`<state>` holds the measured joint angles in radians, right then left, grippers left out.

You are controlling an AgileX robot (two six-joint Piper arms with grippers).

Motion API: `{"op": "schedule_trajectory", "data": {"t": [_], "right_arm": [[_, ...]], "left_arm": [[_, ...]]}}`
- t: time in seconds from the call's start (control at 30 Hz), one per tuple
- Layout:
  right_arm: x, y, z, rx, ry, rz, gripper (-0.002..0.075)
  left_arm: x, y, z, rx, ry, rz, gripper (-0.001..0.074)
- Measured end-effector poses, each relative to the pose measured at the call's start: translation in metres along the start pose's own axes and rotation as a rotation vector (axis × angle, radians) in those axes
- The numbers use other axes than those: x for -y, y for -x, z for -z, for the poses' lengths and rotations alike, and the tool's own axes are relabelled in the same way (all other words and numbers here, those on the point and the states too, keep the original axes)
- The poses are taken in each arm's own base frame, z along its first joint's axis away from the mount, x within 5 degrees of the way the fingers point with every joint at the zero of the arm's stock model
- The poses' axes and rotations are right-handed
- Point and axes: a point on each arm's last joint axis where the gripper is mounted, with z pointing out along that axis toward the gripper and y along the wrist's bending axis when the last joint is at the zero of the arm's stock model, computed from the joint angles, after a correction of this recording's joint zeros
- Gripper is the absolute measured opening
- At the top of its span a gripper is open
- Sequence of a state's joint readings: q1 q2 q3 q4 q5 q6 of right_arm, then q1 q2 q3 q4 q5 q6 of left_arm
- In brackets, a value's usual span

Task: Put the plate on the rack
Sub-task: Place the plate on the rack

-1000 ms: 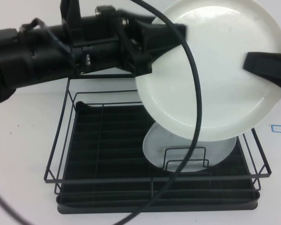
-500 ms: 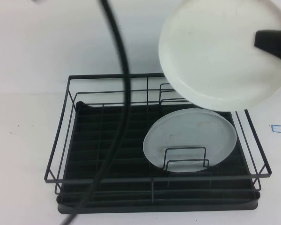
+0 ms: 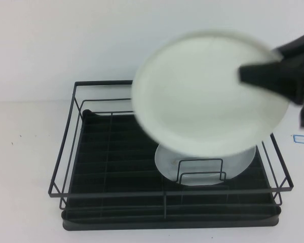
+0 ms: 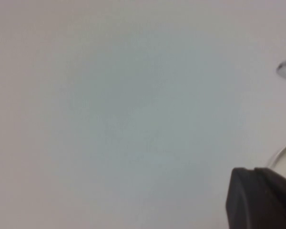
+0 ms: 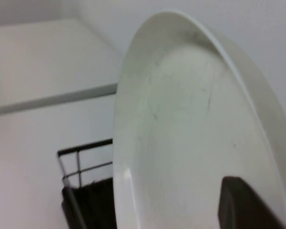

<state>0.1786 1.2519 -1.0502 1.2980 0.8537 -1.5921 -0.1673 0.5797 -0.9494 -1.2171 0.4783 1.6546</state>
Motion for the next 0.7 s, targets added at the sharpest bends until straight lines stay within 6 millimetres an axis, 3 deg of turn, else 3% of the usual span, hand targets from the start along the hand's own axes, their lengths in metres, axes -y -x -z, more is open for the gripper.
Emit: {"op": "schedule_trajectory", "data": {"t": [0.13, 0.27, 0.53, 0.7], "right_arm": [[-0.010, -0.002, -0.012, -0.070, 0.002, 0.085, 0.0140], [-0.011, 0.008, -0.018, -0.085, -0.061, 0.168, 0.0140], [-0.009, 0.051, -0.005, -0.127, -0.095, 0.408, 0.0140], [-0.007, 0.057, 0.002, -0.218, -0.101, 0.456, 0.0140]], "left_arm": [[0.013, -0.025, 0.025, -0.085, 0.113, -0.075, 0.0001], [0.020, -0.050, 0.041, -0.121, 0.260, -0.035, 0.0001], [0.039, -0.124, 0.049, -0.280, 0.434, 0.205, 0.0001], [0.044, -0.155, 0.056, -0.357, 0.560, 0.388, 0.0001]]}}
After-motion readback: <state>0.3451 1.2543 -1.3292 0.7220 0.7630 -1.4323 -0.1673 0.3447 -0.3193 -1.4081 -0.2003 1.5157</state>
